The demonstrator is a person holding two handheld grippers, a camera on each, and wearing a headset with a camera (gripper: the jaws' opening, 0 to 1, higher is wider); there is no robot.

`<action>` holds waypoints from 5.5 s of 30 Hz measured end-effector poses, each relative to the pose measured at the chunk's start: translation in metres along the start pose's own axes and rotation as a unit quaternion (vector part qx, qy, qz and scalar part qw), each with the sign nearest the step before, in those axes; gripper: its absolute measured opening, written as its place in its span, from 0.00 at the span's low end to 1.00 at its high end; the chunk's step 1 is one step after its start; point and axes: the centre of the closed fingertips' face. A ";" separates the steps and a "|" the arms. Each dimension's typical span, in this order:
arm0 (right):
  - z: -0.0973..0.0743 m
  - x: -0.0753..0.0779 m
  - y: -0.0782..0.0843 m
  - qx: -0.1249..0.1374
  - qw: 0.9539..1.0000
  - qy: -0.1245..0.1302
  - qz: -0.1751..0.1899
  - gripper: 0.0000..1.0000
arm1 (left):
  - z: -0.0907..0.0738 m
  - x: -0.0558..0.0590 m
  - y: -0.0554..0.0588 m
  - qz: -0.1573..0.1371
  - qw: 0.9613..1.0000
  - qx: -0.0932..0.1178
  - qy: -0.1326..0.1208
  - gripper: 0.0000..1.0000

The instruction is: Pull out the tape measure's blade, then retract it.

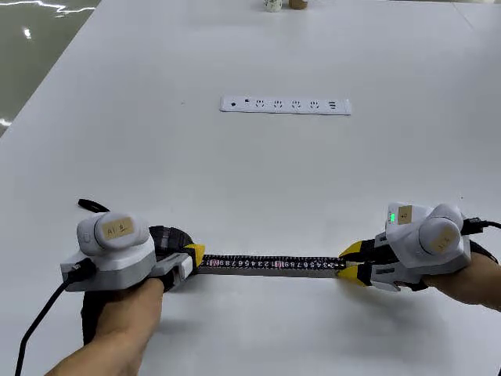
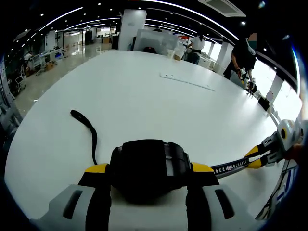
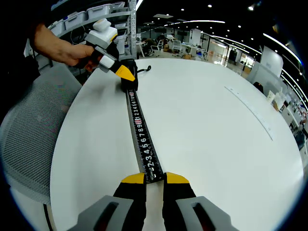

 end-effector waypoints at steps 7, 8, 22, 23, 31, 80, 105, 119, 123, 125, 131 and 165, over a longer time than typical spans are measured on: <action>0.000 0.000 0.000 -0.004 1.000 0.000 -0.001 0.08 | -0.001 0.001 0.000 -0.002 1.000 -0.003 0.002 0.57; 0.000 0.000 0.000 -0.004 1.000 0.000 -0.002 0.08 | -0.001 0.001 0.000 -0.003 1.000 -0.004 0.002 0.57; 0.001 -0.001 -0.001 -0.007 1.000 -0.002 -0.005 0.09 | -0.001 -0.001 -0.001 -0.004 1.000 -0.007 0.007 0.57; 0.001 -0.001 -0.001 -0.007 1.000 -0.002 -0.005 0.09 | 0.000 -0.001 -0.001 -0.004 1.000 -0.007 0.007 0.57; 0.000 -0.001 -0.002 -0.005 1.000 -0.003 -0.004 0.09 | 0.000 -0.001 -0.001 -0.007 1.000 -0.008 0.007 0.57; 0.013 -0.011 -0.020 0.002 1.000 -0.019 -0.008 0.09 | -0.001 0.000 -0.001 -0.012 1.000 -0.015 0.011 0.58; 0.027 -0.018 -0.033 0.009 1.000 -0.028 -0.006 0.09 | 0.001 -0.001 -0.001 -0.014 1.000 -0.018 0.012 0.58; 0.039 -0.024 -0.045 0.015 0.999 -0.035 -0.006 0.09 | 0.000 -0.001 -0.001 -0.015 1.000 -0.018 0.014 0.58; 0.041 -0.025 -0.047 0.016 0.999 -0.037 -0.006 0.09 | 0.000 -0.001 -0.001 -0.015 1.000 -0.018 0.014 0.58; 0.042 -0.026 -0.049 0.017 0.999 -0.038 -0.006 0.10 | -0.001 -0.001 -0.001 -0.016 1.000 -0.018 0.014 0.58; 0.045 -0.028 -0.052 0.020 0.999 -0.039 -0.006 0.10 | -0.001 -0.001 -0.001 -0.016 1.000 -0.019 0.015 0.59; 0.063 -0.034 -0.071 0.029 0.998 -0.047 -0.008 0.10 | -0.002 0.001 -0.001 -0.022 0.999 -0.021 0.016 0.59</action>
Point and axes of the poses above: the centre of the closed fingertips' face, and the gripper's own axes: z roughly forward along the fingers, x roughly to its right, y roughly out of its underside, and after that the axes turned 7 degrees about z, right-handed
